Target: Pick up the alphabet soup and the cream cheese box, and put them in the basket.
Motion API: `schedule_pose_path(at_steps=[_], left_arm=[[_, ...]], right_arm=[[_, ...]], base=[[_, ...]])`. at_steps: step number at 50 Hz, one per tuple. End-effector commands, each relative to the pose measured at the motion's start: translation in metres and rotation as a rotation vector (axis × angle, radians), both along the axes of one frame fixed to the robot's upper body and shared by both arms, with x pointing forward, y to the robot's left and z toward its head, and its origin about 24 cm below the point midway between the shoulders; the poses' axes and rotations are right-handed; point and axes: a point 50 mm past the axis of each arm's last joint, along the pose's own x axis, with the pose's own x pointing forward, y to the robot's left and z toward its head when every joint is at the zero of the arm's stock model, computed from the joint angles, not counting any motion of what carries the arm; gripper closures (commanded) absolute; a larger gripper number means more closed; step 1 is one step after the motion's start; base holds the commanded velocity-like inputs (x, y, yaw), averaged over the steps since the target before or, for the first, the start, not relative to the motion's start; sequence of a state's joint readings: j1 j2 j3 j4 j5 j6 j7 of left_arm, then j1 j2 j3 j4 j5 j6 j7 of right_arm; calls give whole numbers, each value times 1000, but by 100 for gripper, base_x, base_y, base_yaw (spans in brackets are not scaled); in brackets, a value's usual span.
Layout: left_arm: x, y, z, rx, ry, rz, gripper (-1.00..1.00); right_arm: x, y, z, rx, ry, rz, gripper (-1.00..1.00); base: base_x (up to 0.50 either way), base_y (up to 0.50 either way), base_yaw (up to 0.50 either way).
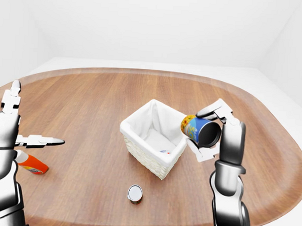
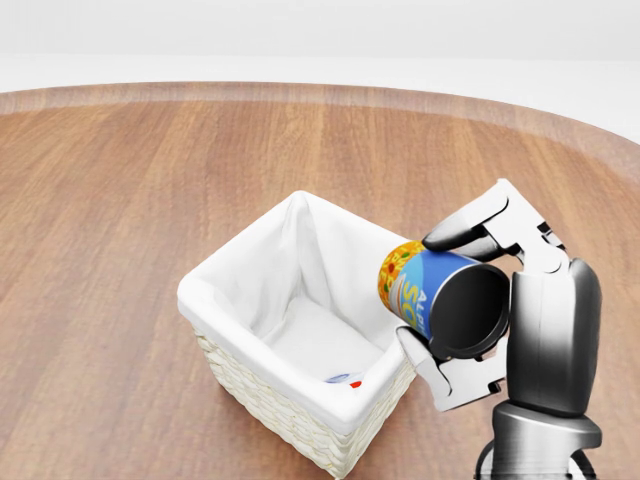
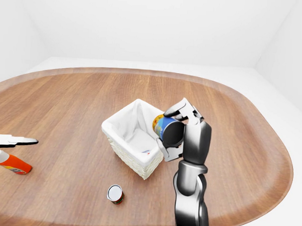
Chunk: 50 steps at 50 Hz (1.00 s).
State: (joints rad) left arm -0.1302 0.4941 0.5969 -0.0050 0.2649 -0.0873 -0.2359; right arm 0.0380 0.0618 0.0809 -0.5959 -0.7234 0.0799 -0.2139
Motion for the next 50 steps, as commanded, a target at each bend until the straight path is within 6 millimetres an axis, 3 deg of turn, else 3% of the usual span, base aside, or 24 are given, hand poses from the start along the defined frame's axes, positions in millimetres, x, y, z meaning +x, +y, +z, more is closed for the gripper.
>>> schedule_pose_path(at_steps=[1, 11, 31, 40, 50], left_arm=[[2, 1, -3, -32, -13, 8, -100], [0, -1, 1, -26, -27, -6, -100], [0, 0, 0, -35, -28, -2, -100], [0, 0, 0, -37, -30, -4, -100], [0, 0, -1, -40, -25, -1, -100]], right_arm=[[49, 22, 22, -53, -41, 120, 100], [79, 45, 24, -162, 33, 192, 100], [104, 80, 16, -370, 182, 281, 100], [115, 83, 25, -503, 233, 287, 100], [136, 88, 13, -546, 326, 286, 100]], base=[[0, 0, 0], [0, 0, 0], [0, 0, 0], [0, 0, 0], [0, 0, 0]])
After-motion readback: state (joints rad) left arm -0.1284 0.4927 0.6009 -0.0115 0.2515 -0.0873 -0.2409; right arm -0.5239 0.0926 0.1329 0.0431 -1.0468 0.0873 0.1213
